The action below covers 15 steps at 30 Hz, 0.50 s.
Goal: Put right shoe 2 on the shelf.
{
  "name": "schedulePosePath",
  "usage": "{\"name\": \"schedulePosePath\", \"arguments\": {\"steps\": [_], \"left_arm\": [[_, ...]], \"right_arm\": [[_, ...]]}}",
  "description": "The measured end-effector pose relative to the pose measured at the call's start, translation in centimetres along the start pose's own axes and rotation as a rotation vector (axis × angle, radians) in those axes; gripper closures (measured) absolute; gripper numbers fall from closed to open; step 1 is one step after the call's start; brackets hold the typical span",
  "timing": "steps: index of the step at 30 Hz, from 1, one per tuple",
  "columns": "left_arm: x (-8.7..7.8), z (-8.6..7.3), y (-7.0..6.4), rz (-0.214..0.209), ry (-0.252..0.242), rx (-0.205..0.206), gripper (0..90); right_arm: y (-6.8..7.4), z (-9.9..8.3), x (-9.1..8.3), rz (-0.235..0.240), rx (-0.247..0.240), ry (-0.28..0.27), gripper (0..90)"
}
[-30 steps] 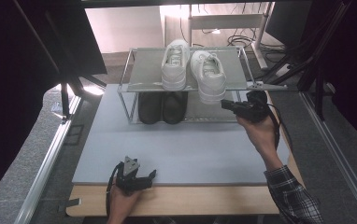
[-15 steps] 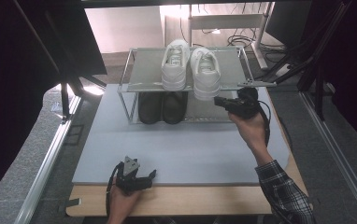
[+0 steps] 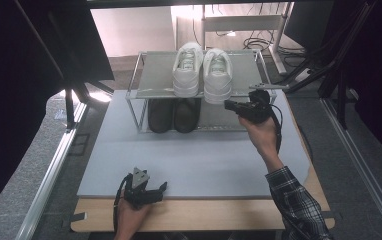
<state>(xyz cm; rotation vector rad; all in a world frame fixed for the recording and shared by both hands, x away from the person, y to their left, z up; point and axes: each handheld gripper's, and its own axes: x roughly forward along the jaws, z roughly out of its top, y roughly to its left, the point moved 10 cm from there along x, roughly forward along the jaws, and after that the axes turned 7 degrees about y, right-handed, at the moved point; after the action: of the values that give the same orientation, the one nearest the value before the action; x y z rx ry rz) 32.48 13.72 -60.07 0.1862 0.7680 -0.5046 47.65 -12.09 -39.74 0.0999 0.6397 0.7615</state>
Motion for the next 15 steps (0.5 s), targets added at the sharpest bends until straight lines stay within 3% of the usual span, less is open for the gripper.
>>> {"name": "schedulePosePath", "arguments": {"steps": [15], "left_arm": [[0.0, 0.0, 0.0, -0.001, -0.002, -0.001, 12.4]], "right_arm": [[-0.2, 0.8, 1.4, -0.043, -0.007, 0.002, 89.5]]}}
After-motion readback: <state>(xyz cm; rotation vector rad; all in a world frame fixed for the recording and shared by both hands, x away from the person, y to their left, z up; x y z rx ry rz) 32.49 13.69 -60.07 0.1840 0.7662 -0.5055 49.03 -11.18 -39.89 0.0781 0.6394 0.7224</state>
